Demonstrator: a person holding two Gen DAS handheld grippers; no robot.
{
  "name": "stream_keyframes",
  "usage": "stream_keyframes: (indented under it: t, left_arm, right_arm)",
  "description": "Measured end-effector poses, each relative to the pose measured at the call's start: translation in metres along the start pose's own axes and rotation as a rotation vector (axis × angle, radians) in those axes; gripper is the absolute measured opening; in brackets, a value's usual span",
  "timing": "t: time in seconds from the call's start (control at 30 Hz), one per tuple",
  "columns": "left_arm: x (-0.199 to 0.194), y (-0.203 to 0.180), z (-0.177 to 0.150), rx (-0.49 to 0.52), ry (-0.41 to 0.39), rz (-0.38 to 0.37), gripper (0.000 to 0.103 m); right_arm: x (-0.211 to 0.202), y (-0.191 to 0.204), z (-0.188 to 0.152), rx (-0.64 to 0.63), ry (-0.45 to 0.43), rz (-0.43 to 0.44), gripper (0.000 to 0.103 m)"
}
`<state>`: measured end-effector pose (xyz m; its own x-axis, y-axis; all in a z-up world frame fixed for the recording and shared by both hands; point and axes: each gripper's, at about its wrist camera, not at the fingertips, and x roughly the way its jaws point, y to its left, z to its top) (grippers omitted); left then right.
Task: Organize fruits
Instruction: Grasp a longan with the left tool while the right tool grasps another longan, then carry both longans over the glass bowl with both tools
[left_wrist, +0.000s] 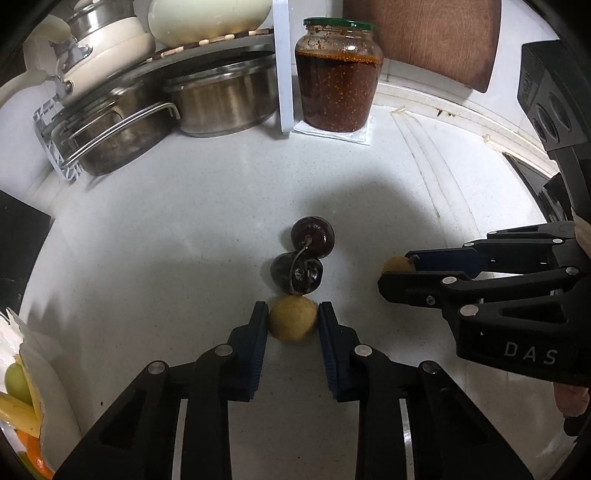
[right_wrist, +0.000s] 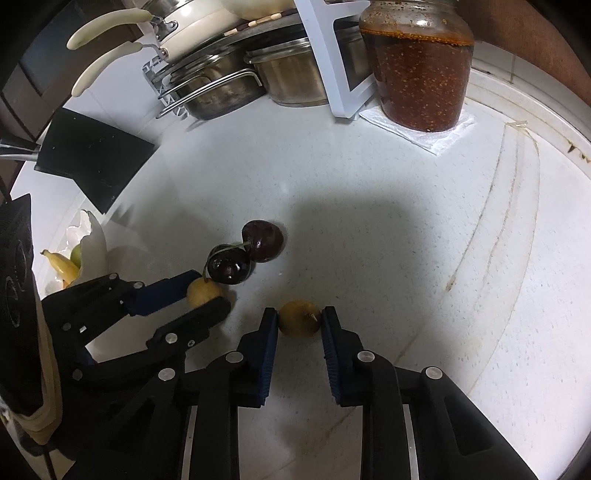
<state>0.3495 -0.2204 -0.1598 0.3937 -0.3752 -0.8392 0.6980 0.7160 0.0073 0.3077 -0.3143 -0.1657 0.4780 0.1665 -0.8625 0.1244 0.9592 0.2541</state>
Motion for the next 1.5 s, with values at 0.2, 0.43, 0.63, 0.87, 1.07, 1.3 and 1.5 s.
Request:
stream_keyframes:
  t: [0.2,0.43,0.63,0.87,1.07,1.3,1.5]
  left_arm:
    - [-0.010,-0.002,-0.004,-0.034,-0.012,0.013,0.028]
    - [-0.030,-0.005,-0.014,-0.089,-0.032,0.027,0.028]
    - [-0.046,-0.009,-0.020,-0.131,-0.049,0.036,0.028]
    - [-0.072,-0.014,-0.029,-0.161,-0.092,0.053,0.028]
    - [-0.100,-0.015,-0.033,-0.174,-0.147,0.092,0.028]
    - [-0.133,-0.010,-0.037,-0.200,-0.212,0.110,0.028]
    - [-0.160,-0.002,-0.041,-0.231,-0.262,0.135,0.028]
  right_arm:
    - [-0.009,-0.002,-0.005,0.010,-0.022,-0.027,0.025]
    - [-0.028,-0.004,-0.013,0.002,-0.065,-0.087,0.025]
    - [-0.044,-0.001,-0.022,-0.003,-0.086,-0.100,0.025]
    - [-0.068,0.008,-0.033,-0.006,-0.122,-0.117,0.025]
    - [-0.087,0.021,-0.038,-0.035,-0.147,-0.099,0.025]
    - [-0.110,0.041,-0.039,-0.079,-0.188,-0.067,0.025]
    - [-0.127,0.062,-0.036,-0.127,-0.240,-0.040,0.025]
